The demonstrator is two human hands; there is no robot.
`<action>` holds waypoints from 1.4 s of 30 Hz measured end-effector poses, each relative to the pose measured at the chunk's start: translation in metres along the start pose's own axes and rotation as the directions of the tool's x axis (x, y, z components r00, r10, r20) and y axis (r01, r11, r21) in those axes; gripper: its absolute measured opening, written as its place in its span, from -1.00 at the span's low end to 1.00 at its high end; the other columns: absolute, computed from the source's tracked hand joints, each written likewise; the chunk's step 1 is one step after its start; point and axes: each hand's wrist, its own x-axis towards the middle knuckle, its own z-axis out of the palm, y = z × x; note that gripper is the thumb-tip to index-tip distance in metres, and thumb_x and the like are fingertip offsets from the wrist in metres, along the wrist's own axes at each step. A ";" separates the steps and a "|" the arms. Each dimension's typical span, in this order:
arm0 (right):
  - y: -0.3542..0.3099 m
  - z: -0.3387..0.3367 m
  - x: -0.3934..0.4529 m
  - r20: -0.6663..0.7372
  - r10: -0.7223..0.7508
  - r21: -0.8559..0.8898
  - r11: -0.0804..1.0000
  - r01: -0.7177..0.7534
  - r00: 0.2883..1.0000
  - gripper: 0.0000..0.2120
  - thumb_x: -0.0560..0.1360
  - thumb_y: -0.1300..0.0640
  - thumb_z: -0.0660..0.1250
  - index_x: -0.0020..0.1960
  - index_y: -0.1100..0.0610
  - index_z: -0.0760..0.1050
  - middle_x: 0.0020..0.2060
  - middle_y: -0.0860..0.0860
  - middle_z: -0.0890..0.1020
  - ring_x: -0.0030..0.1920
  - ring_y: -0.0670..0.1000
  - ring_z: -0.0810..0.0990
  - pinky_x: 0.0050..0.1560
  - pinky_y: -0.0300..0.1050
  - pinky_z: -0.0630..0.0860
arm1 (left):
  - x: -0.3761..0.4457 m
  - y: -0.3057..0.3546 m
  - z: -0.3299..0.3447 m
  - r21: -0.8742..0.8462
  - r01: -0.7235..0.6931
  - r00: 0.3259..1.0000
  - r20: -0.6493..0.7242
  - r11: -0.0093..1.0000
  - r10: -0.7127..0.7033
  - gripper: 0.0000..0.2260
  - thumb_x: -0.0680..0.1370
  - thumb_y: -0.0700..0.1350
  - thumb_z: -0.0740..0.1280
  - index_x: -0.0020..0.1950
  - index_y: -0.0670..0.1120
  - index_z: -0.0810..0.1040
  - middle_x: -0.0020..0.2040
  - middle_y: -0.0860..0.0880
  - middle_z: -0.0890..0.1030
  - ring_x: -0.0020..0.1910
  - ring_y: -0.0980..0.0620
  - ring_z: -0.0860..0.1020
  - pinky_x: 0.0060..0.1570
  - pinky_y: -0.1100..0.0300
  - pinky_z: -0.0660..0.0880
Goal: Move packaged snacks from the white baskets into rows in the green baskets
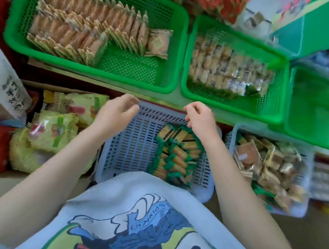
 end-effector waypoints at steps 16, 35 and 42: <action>0.214 0.075 -0.012 0.290 0.178 -0.289 0.953 -0.091 0.940 0.01 0.38 -0.20 0.55 0.62 0.02 0.07 0.60 0.10 0.13 0.57 0.21 0.12 0.49 0.20 0.25 | -0.040 -0.033 0.148 0.107 0.330 0.874 0.341 0.938 -0.346 -0.69 0.69 0.06 0.20 0.35 -0.02 0.53 0.11 0.07 0.63 0.07 0.07 0.60 0.16 0.08 0.50; 0.130 -0.006 -0.065 0.168 0.009 0.383 0.921 -0.074 0.986 -0.43 0.41 -0.17 0.53 0.29 -0.08 0.36 0.09 -0.12 0.61 0.11 -0.05 0.62 0.06 -0.03 0.58 | -0.051 0.029 0.134 -0.332 0.256 0.937 0.316 0.908 -0.149 -0.56 0.62 0.15 0.28 0.44 0.01 0.39 0.25 0.06 0.57 0.12 0.17 0.57 0.03 0.21 0.52; 0.063 -0.018 -0.101 0.083 -0.124 0.513 0.856 0.064 0.989 -0.57 0.62 -0.09 0.30 0.43 -0.02 0.32 0.16 -0.15 0.58 0.07 -0.30 0.59 0.01 -0.35 0.51 | -0.054 0.111 0.123 -0.792 0.398 0.906 0.420 0.463 -0.059 -0.70 0.63 0.11 0.27 0.17 -0.07 0.62 -0.04 -0.09 0.71 -0.14 -0.01 0.70 -0.12 0.10 0.64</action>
